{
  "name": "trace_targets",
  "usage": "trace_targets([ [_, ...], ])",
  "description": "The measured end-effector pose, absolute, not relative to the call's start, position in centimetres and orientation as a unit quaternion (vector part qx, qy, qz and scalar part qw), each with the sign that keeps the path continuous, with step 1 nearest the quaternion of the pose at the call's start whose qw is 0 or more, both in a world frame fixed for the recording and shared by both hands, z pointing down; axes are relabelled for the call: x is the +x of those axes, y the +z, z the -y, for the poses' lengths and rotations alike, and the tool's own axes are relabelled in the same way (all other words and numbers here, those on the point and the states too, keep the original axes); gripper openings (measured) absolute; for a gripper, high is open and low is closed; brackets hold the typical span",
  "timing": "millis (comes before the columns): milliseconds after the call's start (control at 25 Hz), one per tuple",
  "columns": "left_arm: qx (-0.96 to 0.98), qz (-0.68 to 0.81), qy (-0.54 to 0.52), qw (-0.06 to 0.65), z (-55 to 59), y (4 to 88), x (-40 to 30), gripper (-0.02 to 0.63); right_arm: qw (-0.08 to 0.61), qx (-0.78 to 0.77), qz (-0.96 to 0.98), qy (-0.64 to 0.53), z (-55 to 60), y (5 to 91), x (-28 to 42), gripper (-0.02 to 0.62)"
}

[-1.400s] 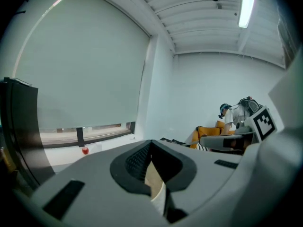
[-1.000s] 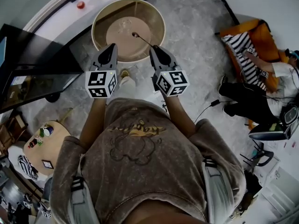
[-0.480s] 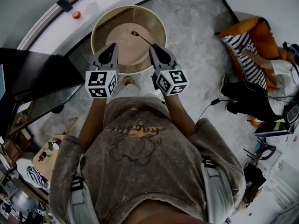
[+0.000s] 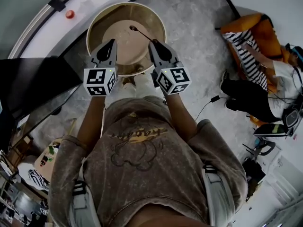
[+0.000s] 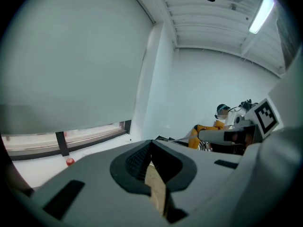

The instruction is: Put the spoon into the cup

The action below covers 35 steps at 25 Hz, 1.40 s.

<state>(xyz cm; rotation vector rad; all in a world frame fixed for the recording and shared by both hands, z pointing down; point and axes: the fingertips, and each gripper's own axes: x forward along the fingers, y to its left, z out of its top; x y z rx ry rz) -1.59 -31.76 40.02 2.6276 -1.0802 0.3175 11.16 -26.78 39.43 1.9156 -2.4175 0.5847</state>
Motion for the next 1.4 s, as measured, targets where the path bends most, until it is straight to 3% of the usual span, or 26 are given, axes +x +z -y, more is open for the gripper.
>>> trace_targets([
  [1400,0.875,0.412,0.145,0.210,38.7,52.0,1.3,0.008,0.057,0.569,0.774,0.271,35.0,52.9,13.7,0.061],
])
